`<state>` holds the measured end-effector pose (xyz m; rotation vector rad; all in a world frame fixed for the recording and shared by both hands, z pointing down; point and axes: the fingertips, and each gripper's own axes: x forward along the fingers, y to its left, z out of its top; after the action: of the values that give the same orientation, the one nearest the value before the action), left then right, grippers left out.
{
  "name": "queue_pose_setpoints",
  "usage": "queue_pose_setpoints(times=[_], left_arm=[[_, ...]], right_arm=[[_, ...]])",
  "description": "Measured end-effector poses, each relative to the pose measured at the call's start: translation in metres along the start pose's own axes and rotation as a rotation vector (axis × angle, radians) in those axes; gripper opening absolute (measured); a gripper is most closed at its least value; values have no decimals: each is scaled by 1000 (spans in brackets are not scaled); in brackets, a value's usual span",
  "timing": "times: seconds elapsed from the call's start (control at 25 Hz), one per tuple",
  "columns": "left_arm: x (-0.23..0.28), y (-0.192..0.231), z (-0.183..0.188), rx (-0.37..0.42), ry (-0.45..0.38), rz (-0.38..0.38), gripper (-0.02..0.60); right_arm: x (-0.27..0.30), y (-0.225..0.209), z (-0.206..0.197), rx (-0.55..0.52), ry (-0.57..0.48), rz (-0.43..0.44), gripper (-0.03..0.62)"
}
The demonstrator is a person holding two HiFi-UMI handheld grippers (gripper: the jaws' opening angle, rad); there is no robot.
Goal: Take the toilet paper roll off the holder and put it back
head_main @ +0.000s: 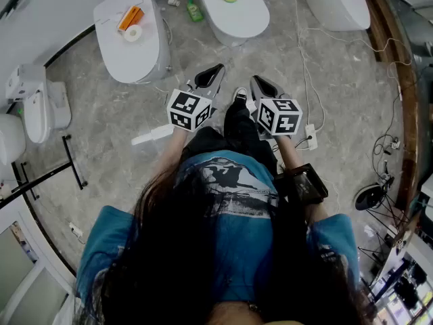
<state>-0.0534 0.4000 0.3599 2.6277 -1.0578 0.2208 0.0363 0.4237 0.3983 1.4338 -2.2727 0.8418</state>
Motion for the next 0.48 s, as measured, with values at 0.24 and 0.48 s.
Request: queue_pose_setpoints(times=[0.24,0.48], left_arm=[[86,35,31,-27,-22,28,2],[175,64,65,-43,-39,59,2]], right_arm=[[50,-61,60,-29,14,29,28],[104,-125,114,-39,51,92,28]])
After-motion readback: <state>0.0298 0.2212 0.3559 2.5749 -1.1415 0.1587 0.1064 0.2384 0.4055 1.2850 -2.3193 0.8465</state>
